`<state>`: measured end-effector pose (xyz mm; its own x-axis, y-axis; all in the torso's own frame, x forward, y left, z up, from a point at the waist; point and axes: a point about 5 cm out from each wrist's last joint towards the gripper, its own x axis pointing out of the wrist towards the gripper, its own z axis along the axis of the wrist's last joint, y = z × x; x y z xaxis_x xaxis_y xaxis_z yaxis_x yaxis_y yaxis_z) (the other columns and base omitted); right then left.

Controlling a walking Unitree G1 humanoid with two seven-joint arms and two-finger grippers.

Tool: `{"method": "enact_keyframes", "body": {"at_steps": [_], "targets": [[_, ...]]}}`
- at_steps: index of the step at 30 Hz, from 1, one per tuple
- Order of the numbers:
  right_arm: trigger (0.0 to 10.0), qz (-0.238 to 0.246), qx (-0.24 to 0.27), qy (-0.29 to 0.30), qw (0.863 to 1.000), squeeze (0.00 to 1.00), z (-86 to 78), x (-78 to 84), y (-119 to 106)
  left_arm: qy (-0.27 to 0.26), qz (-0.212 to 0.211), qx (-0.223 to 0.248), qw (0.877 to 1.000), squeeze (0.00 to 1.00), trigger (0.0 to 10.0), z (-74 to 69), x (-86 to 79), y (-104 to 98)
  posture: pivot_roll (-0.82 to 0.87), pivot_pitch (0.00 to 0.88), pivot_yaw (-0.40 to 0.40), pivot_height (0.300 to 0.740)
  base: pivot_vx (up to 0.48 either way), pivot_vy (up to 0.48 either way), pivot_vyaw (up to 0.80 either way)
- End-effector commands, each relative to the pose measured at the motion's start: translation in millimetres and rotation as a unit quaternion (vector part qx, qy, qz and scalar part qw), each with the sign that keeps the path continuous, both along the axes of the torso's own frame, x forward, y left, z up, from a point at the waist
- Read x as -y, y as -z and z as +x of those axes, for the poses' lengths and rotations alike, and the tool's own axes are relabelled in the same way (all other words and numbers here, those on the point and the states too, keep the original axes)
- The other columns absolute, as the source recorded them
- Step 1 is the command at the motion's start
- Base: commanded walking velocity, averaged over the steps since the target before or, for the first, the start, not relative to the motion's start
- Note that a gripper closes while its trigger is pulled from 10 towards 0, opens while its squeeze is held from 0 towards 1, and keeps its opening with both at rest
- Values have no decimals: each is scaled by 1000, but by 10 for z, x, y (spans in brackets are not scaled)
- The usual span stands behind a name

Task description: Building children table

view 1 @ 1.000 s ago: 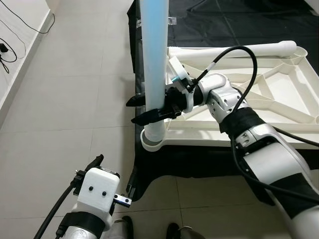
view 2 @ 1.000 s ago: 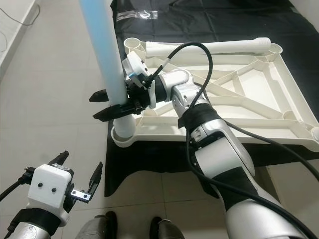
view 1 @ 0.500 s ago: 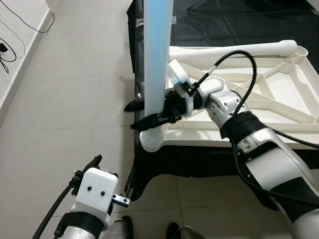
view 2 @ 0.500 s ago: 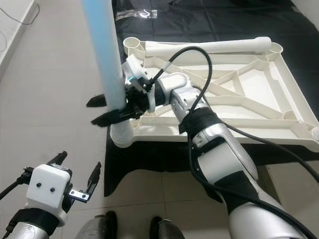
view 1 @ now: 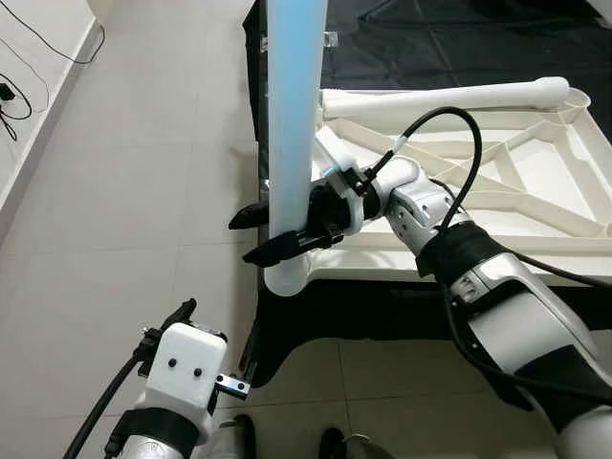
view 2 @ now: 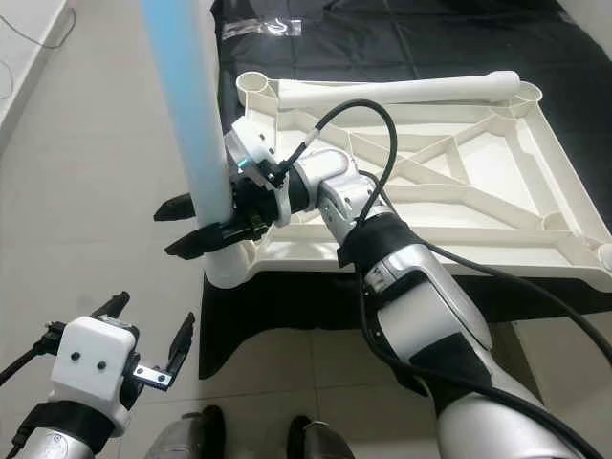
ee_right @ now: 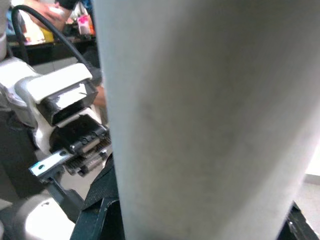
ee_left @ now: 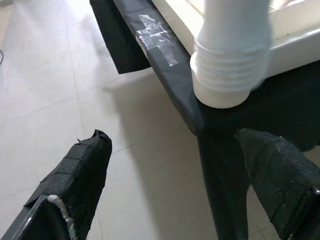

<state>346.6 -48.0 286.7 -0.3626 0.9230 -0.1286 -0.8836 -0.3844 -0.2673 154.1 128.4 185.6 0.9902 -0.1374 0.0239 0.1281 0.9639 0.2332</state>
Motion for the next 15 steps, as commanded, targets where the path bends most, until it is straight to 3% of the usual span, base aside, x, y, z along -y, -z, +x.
{"method": "enact_keyframes", "body": {"at_steps": [1, 8, 15], "targets": [[0, -26, -8, 22, 999, 0, 58, 44, 122, 3, 5, -5, 1000, 0, 10000, -30, -5, 14, 200, 295, -50, 740, 0, 0, 0], [0, -25, -4, 41, 999, 0, 105, 127, 25, 4, 5, -4, 1000, 0, 10000, -30, -6, 14, 199, 290, -51, 740, 0, 0, 0], [0, -43, -1, 29, 999, 0, 68, 146, 68, 5, 6, -4, 1000, 0, 10000, -33, -2, 15, 195, 282, -52, 740, 0, 0, 0]]}}
